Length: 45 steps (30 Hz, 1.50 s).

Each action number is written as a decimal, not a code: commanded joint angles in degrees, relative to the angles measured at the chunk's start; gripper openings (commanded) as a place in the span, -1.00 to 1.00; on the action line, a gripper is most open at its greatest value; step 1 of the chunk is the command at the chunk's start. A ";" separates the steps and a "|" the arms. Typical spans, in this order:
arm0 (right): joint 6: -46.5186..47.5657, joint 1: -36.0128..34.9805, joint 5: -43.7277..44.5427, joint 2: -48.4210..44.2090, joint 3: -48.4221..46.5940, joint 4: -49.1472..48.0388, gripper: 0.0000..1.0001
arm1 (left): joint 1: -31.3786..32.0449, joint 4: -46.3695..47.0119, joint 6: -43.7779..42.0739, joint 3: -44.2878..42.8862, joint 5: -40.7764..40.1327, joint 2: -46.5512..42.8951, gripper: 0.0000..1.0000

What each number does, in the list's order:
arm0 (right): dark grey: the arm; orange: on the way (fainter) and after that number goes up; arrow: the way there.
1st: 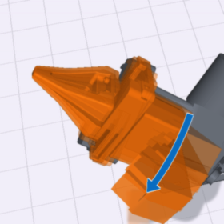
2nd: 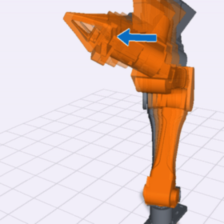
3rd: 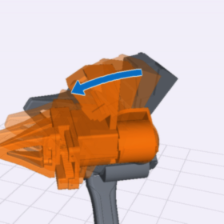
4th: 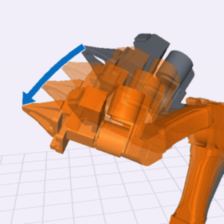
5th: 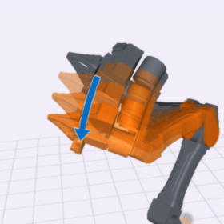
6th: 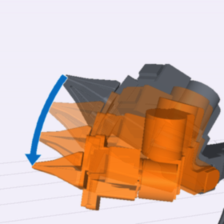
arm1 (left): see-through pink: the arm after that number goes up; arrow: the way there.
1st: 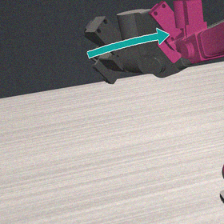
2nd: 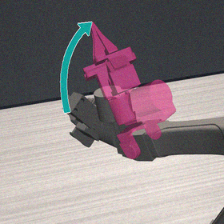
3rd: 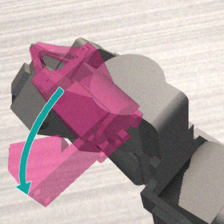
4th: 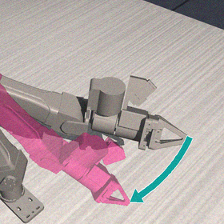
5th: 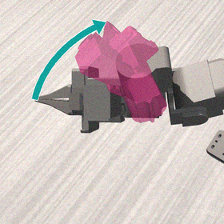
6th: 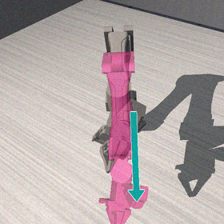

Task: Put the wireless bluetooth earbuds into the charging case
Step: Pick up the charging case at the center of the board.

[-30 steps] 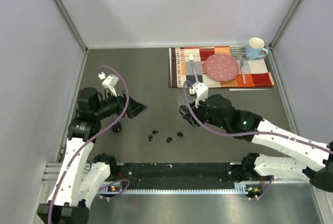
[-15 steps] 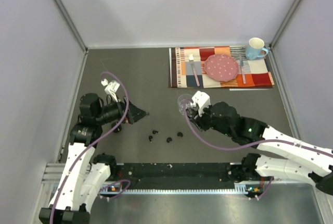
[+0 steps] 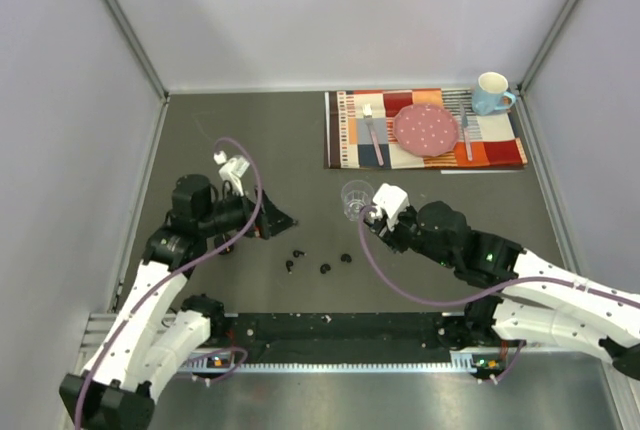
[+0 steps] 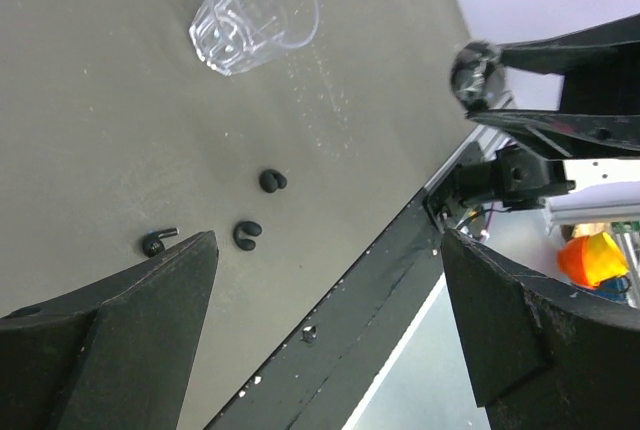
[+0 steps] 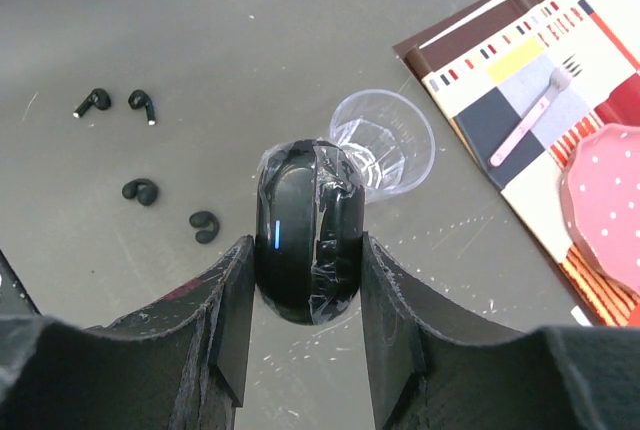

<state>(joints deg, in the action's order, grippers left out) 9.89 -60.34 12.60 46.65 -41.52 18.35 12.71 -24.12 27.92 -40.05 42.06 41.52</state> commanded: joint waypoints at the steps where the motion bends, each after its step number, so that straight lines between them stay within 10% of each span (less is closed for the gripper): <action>1: 5.22 -0.84 0.23 -1.83 0.91 -6.82 -1.00 | 8.35 -1.98 -2.61 -4.84 -13.98 4.09 0.97; 6: 6.19 -0.84 -0.29 -2.80 2.14 -10.70 -1.00 | 12.16 1.34 -1.82 -4.51 -22.28 2.70 0.97; 28: 5.84 -0.92 -4.42 1.95 0.65 -13.78 -1.00 | 15.14 27.61 6.79 -1.43 3.98 13.50 0.83; 45: 1.71 -0.84 -9.43 -0.95 2.93 -17.56 -1.00 | 24.55 38.53 13.83 -2.75 -0.75 22.55 0.65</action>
<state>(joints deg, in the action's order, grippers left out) 13.45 -60.38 4.95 47.24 -38.98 5.08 35.77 8.36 40.14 -41.58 42.54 63.51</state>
